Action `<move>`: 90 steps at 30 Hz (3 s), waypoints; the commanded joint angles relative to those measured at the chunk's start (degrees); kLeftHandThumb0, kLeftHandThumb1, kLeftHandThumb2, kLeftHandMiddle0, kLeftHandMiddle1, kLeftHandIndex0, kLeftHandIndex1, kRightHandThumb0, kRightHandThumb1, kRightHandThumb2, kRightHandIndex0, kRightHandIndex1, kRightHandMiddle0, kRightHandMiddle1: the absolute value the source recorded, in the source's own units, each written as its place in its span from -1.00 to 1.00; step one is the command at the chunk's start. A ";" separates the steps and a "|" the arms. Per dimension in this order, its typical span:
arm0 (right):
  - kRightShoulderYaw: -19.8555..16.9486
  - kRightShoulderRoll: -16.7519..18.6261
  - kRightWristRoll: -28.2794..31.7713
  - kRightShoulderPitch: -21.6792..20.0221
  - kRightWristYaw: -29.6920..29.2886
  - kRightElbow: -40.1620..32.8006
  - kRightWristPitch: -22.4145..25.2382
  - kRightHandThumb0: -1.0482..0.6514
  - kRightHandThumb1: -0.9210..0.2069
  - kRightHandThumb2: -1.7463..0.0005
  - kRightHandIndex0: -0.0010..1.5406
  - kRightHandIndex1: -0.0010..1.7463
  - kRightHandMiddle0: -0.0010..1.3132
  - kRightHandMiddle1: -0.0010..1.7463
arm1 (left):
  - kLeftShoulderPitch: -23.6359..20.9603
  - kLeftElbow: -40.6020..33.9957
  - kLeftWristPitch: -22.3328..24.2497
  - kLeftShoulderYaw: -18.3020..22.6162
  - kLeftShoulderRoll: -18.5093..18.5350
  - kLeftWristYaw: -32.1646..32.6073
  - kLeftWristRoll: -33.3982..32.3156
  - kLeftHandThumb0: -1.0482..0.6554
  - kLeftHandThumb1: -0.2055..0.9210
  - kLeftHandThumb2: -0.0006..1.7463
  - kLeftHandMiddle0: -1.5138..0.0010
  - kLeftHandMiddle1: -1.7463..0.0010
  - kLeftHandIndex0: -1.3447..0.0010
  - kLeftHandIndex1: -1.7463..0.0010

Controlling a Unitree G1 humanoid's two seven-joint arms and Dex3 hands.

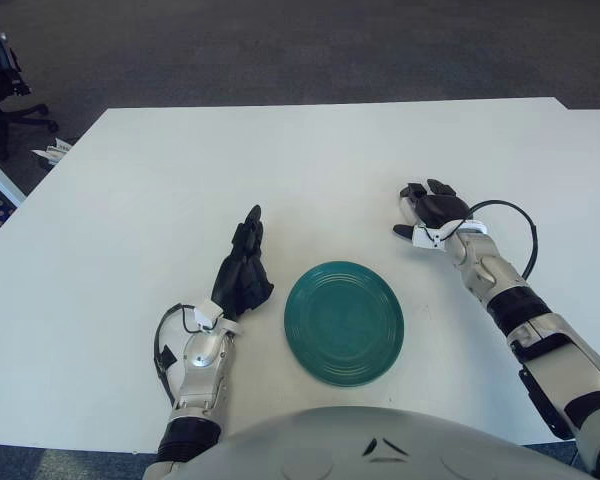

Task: Put the charger into the plate.

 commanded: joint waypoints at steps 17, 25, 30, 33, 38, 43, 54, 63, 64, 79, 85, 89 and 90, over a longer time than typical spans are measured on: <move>1.44 -2.48 -0.26 -0.41 -0.68 7.22 -3.13 -0.83 -1.00 0.25 -0.60 -0.98 -1.00 -0.20 | 4.61 4.69 1.99 0.48 0.28 0.21 -0.12 -1.00 1.00 0.20 1.00 1.00 1.00 0.68; 2.33 -1.62 -0.35 -2.31 -3.82 12.67 -4.68 -0.79 -1.00 0.29 -0.60 -0.98 -1.00 -0.19 | 4.91 4.45 0.89 0.72 0.21 1.20 0.66 -1.00 1.00 0.20 1.00 1.00 1.00 0.71; 2.85 -1.07 -0.21 -3.13 -5.08 14.77 -4.95 -0.76 -1.00 0.31 -0.60 -0.99 -1.00 -0.19 | 5.10 4.15 0.43 0.87 0.01 2.43 1.41 -1.00 1.00 0.21 1.00 1.00 1.00 0.70; 2.96 -0.61 0.05 -3.43 -6.01 15.77 -4.97 -0.76 -1.00 0.31 -0.60 -0.99 -1.00 -0.19 | 5.14 4.20 -0.15 1.09 -0.10 3.81 2.40 -1.00 1.00 0.21 1.00 1.00 1.00 0.70; 3.02 0.27 0.66 -4.15 -7.27 17.81 -5.15 -0.75 -1.00 0.32 -0.59 -0.98 -1.00 -0.17 | 5.04 4.38 -0.98 1.38 -0.21 5.60 3.46 -1.00 1.00 0.24 1.00 1.00 1.00 0.68; 3.09 0.77 1.20 -4.64 -8.10 19.18 -5.45 -0.74 -1.00 0.32 -0.57 -0.98 -1.00 -0.14 | 5.09 4.34 -1.62 1.40 -0.23 6.27 3.44 -1.00 1.00 0.26 1.00 1.00 1.00 0.66; 3.96 1.89 1.04 -5.69 -10.31 23.71 -6.33 -0.73 -1.00 0.32 -0.54 -0.97 -1.00 -0.09 | 5.55 3.57 -2.23 1.56 -0.58 6.88 3.27 -1.00 1.00 0.28 1.00 1.00 1.00 0.56; 5.03 2.04 0.85 -6.23 -11.18 26.94 -7.57 -0.71 -1.00 0.32 -0.51 -0.97 -1.00 -0.07 | 5.69 3.18 -2.23 1.63 -0.97 6.58 2.41 -1.00 1.00 0.27 1.00 1.00 1.00 0.45; 5.15 2.04 0.82 -6.24 -11.23 27.16 -7.62 -0.71 -1.00 0.32 -0.50 -0.97 -1.00 -0.07 | 5.74 3.04 -2.12 1.60 -1.00 6.59 2.38 -1.00 1.00 0.27 1.00 1.00 1.00 0.44; 7.17 1.66 0.64 -6.00 -14.79 29.88 -10.45 -0.58 -1.00 0.38 -0.55 0.85 -0.83 0.84 | 6.59 0.42 -0.30 1.35 -1.13 7.82 3.48 -1.00 1.00 0.28 1.00 1.00 1.00 0.43; 8.73 0.78 -0.50 -4.04 -16.42 29.86 -13.58 -0.47 -1.00 0.41 -0.06 0.99 -0.24 0.99 | 6.40 0.45 -0.65 1.37 -1.42 8.68 4.02 -1.00 1.00 0.30 1.00 1.00 1.00 0.43; 9.87 0.04 -1.11 -4.11 -18.43 30.82 -15.58 -0.44 -1.00 0.38 0.08 1.00 -0.03 1.00 | 6.48 0.23 -1.19 1.47 -1.77 8.76 3.27 -1.00 1.00 0.31 1.00 1.00 1.00 0.42; 10.00 -0.13 -1.13 -4.18 -18.88 31.14 -15.93 -0.43 -1.00 0.37 0.11 1.00 0.01 1.00 | 6.51 0.17 -1.29 1.51 -1.88 8.73 3.04 -1.00 1.00 0.31 1.00 1.00 1.00 0.41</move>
